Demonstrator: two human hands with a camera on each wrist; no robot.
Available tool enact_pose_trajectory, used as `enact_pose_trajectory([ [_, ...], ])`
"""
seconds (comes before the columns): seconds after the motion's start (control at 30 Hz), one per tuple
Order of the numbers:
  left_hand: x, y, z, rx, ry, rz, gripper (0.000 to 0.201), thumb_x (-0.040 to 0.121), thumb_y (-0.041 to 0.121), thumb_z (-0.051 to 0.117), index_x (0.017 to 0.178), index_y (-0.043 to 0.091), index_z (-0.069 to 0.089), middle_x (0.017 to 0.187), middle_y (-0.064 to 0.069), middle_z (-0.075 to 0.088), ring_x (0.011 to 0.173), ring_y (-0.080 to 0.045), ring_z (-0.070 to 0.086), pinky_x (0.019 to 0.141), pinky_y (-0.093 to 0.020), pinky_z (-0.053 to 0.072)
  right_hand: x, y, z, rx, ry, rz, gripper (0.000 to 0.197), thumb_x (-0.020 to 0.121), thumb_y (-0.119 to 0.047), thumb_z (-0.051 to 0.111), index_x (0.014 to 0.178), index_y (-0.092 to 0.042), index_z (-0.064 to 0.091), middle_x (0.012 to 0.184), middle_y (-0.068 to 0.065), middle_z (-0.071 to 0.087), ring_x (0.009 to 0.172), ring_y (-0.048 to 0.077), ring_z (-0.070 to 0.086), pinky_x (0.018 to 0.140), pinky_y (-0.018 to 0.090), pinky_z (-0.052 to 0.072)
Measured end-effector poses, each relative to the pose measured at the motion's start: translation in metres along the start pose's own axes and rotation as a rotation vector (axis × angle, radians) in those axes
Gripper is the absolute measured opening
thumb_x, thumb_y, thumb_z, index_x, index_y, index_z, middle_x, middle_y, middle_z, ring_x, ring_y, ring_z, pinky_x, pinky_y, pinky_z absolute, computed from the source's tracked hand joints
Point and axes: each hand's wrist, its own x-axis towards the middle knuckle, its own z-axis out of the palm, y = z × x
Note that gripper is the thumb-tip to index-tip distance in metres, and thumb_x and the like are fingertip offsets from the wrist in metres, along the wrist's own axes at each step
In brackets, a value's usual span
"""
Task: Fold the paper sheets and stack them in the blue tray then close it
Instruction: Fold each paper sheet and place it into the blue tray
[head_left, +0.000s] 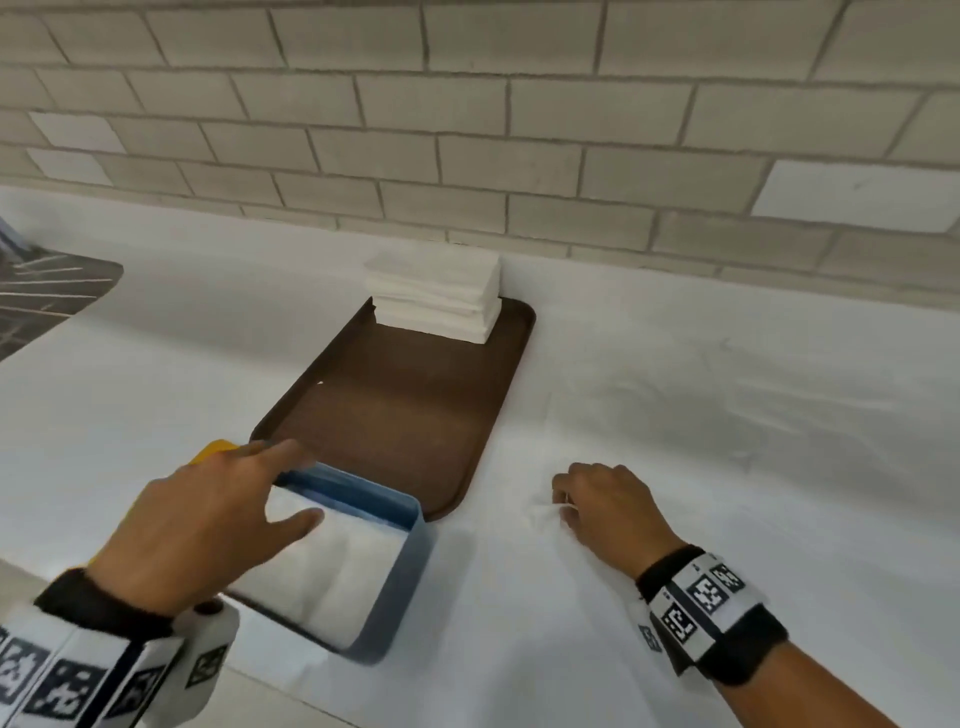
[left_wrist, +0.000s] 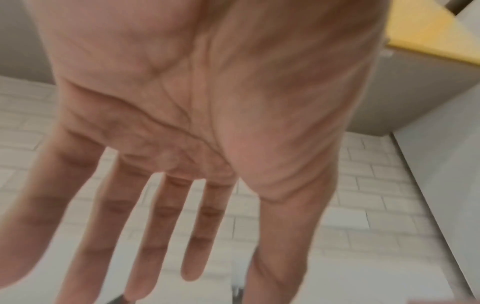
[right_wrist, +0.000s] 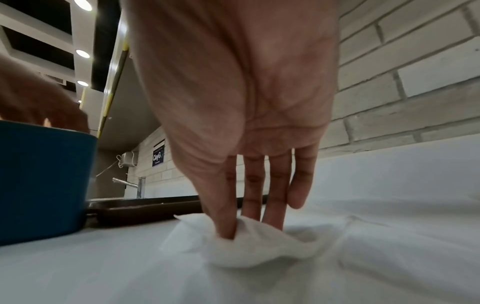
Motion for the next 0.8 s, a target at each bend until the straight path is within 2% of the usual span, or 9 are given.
enact_pose_trajectory([
  [0.1,-0.008,0.028,-0.02,-0.128,0.128,0.097,0.038,0.078,0.053,0.076,0.109,0.045,0.055,0.084,0.025,0.054,0.062,-0.007,0.057,0.049,-0.025,0.047,-0.015,0.007,-0.019,0.248,0.08,-0.012,0.016,0.099,-0.028,0.049,0.102,-0.024,0.064,0.097,-0.008,0.062,0.089,0.013,0.059,0.074,0.027,0.041],
  [0.17,-0.008,0.062,-0.027,-0.217,0.142,0.208,0.035,0.081,0.053,0.072,0.113,0.045,0.06,0.096,0.028,0.06,0.075,0.0,0.06,0.059,-0.02,0.05,-0.029,0.018,-0.04,0.513,0.144,0.018,0.014,0.1,-0.03,0.049,0.097,-0.025,0.062,0.088,-0.012,0.061,0.081,0.006,0.057,0.071,0.024,0.045],
  [0.27,0.004,0.129,-0.021,-0.394,0.108,0.349,0.051,0.083,0.057,0.064,0.131,0.041,0.056,0.125,0.027,0.054,0.107,0.004,0.057,0.086,-0.016,0.047,-0.054,0.042,-0.075,0.872,0.143,0.098,0.018,0.101,-0.025,0.047,0.085,-0.023,0.056,0.07,-0.012,0.052,0.061,0.004,0.044,0.059,0.02,0.035],
  [0.33,0.017,0.18,-0.013,-0.491,0.086,0.441,0.066,0.081,0.063,0.067,0.14,0.039,0.049,0.135,0.028,0.045,0.119,0.009,0.048,0.097,-0.006,0.036,-0.075,0.062,-0.097,1.015,0.087,0.117,0.021,0.1,-0.021,0.045,0.08,-0.019,0.051,0.07,-0.007,0.045,0.064,0.008,0.04,0.064,0.024,0.03],
  [0.4,0.03,0.227,-0.001,-0.627,-0.016,0.498,0.07,0.079,0.063,0.074,0.14,0.036,0.051,0.137,0.027,0.051,0.123,0.011,0.048,0.102,-0.004,0.034,-0.093,0.081,-0.11,1.139,0.032,0.104,0.021,0.1,-0.021,0.046,0.08,-0.018,0.054,0.074,-0.006,0.05,0.071,0.01,0.047,0.071,0.028,0.035],
  [0.5,0.042,0.286,0.015,-1.054,-0.37,0.427,0.035,0.09,0.039,0.074,0.121,0.023,0.071,0.115,0.011,0.075,0.106,-0.004,0.07,0.093,-0.026,0.054,-0.114,0.11,-0.112,1.283,0.053,0.2,0.024,0.099,-0.037,0.049,0.093,-0.019,0.064,0.089,-0.005,0.066,0.084,0.012,0.063,0.08,0.03,0.045],
  [0.6,0.04,0.324,0.036,-1.424,-0.432,0.226,0.022,0.095,0.026,0.068,0.111,0.013,0.076,0.107,-0.004,0.079,0.103,-0.026,0.075,0.085,-0.038,0.058,-0.131,0.137,-0.104,1.516,0.168,0.335,0.047,0.087,-0.061,0.052,0.115,-0.026,0.065,0.11,-0.006,0.072,0.1,0.013,0.069,0.089,0.034,0.053],
  [0.7,0.032,0.353,0.05,-1.611,-0.416,0.095,0.024,0.093,0.019,0.069,0.114,0.008,0.075,0.108,-0.009,0.079,0.102,-0.027,0.075,0.082,-0.036,0.062,-0.151,0.153,-0.088,1.525,0.297,0.405,0.038,0.081,-0.036,0.074,0.113,-0.016,0.068,0.109,0.003,0.074,0.099,0.02,0.072,0.092,0.044,0.055],
  [0.8,0.028,0.369,0.058,-1.615,-0.373,0.064,0.025,0.088,0.017,0.075,0.112,0.008,0.075,0.105,-0.01,0.079,0.098,-0.026,0.077,0.083,-0.04,0.062,-0.165,0.161,-0.07,1.522,0.381,0.426,0.031,0.082,-0.012,0.077,0.112,-0.009,0.07,0.107,0.004,0.075,0.099,0.023,0.072,0.093,0.048,0.055],
])
